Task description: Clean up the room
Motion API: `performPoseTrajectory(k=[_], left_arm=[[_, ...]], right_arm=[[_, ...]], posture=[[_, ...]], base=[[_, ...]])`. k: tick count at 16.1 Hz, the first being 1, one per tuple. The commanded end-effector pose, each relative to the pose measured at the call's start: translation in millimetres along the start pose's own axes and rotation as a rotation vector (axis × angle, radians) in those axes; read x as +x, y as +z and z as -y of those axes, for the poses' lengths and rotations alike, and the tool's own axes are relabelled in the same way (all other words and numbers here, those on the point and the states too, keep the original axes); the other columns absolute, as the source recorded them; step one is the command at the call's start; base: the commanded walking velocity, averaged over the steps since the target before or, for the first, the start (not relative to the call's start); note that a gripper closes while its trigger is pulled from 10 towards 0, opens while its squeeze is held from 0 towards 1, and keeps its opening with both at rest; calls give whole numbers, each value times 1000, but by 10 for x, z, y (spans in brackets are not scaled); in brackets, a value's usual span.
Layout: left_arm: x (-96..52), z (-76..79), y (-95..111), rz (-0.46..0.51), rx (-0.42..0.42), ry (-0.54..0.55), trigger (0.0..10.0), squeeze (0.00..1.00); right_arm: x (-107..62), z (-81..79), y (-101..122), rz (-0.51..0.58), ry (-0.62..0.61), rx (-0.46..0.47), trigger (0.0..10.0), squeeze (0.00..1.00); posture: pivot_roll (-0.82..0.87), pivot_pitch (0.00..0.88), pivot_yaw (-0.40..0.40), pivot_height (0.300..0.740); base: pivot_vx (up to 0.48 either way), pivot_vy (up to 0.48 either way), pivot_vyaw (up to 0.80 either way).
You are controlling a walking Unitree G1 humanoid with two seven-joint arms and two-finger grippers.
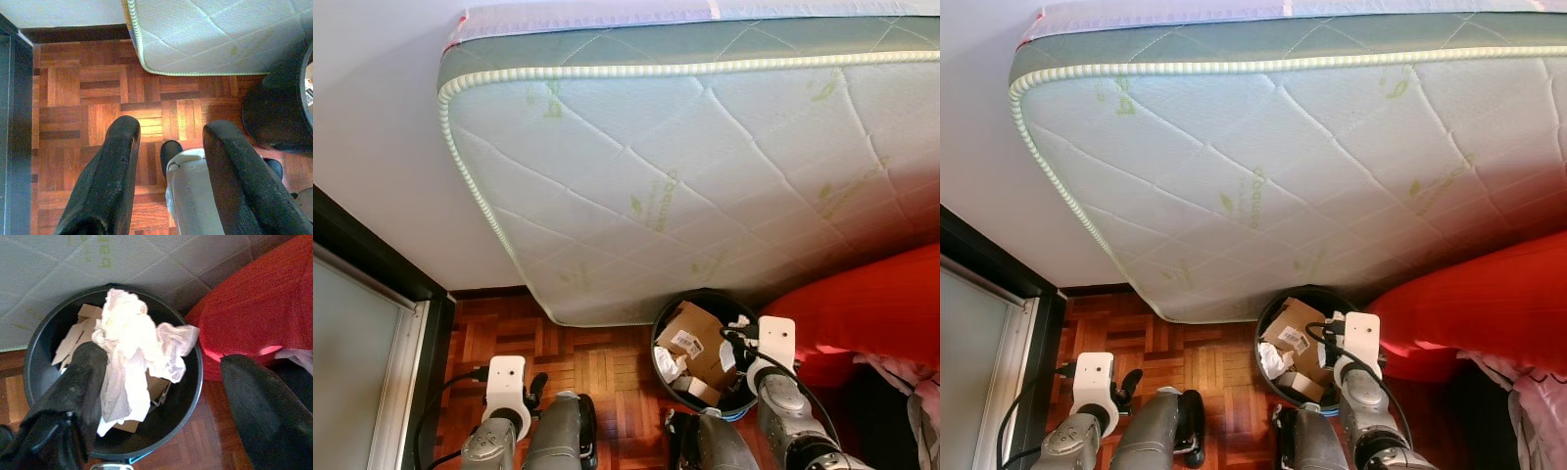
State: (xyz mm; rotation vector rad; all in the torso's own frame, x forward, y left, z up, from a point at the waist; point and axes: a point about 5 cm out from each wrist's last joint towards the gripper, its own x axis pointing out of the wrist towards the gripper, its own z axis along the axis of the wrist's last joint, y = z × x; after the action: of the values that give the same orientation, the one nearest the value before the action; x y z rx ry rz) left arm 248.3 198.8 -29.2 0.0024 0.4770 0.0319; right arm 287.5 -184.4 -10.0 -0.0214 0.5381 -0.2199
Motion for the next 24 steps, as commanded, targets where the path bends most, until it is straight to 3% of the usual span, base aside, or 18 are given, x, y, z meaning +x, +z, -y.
performPoseTrajectory(k=[1, 3, 9, 13, 15, 16, 17, 19, 20, 22, 23, 24], left_arm=[[-51, 1, -122, -46, -11, 1, 10000, 0], [-50, 3, -122, -47, -11, 1, 10000, 0], [-50, 4, -122, -46, -11, 0, 10000, 0], [-49, 5, -123, -48, -9, -2, 10000, 0], [-50, 6, -123, -48, -8, -2, 10000, 0], [-50, 6, -123, -48, -7, -2, 10000, 0], [-51, 4, -124, -48, -6, -2, 10000, 0], [-52, 3, -126, -49, -5, -2, 10000, 0], [-52, 3, -127, -51, -4, -2, 10000, 0], [-48, 15, -124, -51, -2, -7, 10000, 0], [-48, 17, -123, -51, -2, -8, 10000, 0], [-46, 19, -120, -50, 0, -9, 10000, 0]], right_arm=[[-19, 41, -97, -43, -18, -27, 10000, 1000], [-34, 87, -180, -93, -58, -105, 10000, 1000], [-74, 161, -334, -180, -103, -143, 10000, 1000], [-57, 39, -254, -137, -27, 87, 10000, 1000], [-60, 97, -289, -176, -87, 234, 10000, 1000], [-61, 153, -297, -176, -125, 231, 10000, 1000], [-63, 204, -297, -168, -157, 179, 10000, 1000], [-56, 316, -242, -112, -205, -81, 10000, 1000], [-51, 304, -223, -94, -190, -102, 10000, 1000], [-48, 138, -225, -101, -67, 17, 10000, 1000], [-49, 110, -222, -99, -50, 34, 10000, 1000], [-56, 47, -244, -122, -25, 108, 10000, 1000]], posture=[[81, 314, -16, 660], [82, 314, -17, 660], [82, 314, -17, 660], [82, 315, -15, 660], [86, 316, -15, 660], [87, 316, -15, 660], [87, 316, -14, 660], [86, 317, -14, 660], [85, 317, -13, 660], [84, 316, -12, 660], [84, 315, -13, 660], [86, 316, -12, 660]], base=[[0, 0, 0], [0, 0, 0], [0, 0, 0], [0, 0, 0], [0, 0, 0], [0, 0, 0], [0, 0, 0], [0, 0, 0], [0, 0, 0], [0, 0, 0], [0, 0, 0], [0, 0, 0]])
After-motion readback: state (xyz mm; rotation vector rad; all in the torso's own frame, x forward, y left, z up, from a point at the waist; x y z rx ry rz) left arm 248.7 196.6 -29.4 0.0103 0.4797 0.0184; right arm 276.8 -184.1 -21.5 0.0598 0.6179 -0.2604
